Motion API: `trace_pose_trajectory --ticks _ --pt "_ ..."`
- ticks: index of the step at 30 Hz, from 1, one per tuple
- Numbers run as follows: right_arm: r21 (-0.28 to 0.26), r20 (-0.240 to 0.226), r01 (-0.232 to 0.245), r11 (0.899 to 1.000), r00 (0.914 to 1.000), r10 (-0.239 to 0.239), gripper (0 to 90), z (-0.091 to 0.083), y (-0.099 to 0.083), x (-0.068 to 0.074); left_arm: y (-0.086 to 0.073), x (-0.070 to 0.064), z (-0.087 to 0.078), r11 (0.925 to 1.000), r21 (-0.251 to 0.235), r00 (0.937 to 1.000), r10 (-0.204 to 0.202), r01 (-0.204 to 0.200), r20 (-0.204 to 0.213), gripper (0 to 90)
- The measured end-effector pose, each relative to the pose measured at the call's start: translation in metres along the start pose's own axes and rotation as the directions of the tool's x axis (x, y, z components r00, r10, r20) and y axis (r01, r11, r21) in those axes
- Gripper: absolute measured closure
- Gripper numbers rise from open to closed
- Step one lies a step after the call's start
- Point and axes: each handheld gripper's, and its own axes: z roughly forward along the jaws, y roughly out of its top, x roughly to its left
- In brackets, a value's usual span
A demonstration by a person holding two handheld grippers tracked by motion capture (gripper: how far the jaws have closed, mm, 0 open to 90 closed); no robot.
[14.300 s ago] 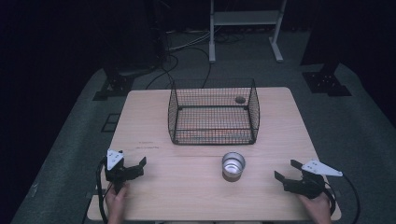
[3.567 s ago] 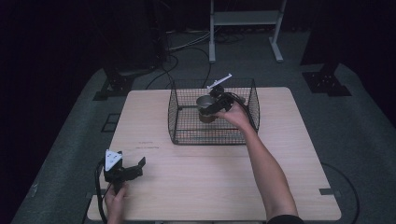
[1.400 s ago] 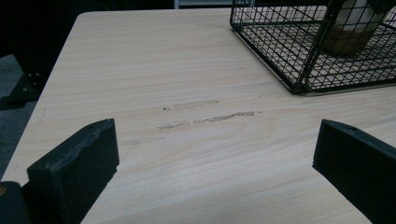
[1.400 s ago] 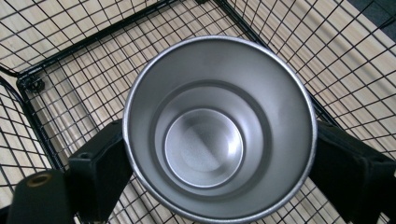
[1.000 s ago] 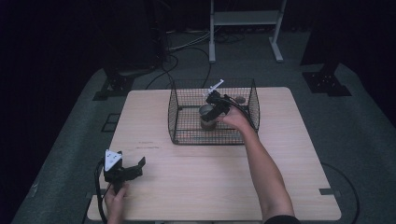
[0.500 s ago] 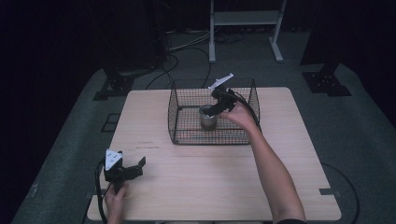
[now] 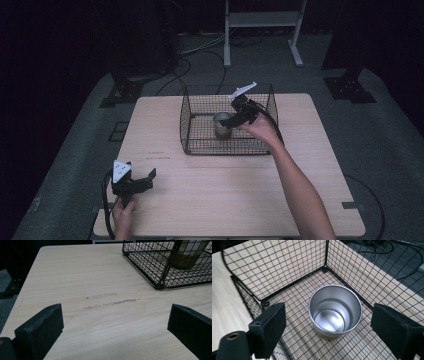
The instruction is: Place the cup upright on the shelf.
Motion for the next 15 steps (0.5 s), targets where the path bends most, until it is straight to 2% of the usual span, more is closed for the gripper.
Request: trace_pose_trajectory --ticks 8,15 --pt "-0.028 -0.021 -0.016 0.999 0.9997 0.016 12.7 -0.024 -0.008 0.004 0.0 -0.001 0.0 1.0 0.003 1.0 0.007 -0.007 -0.002 0.0" --pt "-0.031 -0.046 -0.036 0.999 0.9983 0.035 12.8 -0.034 -0.019 0.007 0.0 -0.001 0.001 1.0 0.001 1.0 0.008 -0.008 -0.003 0.0"
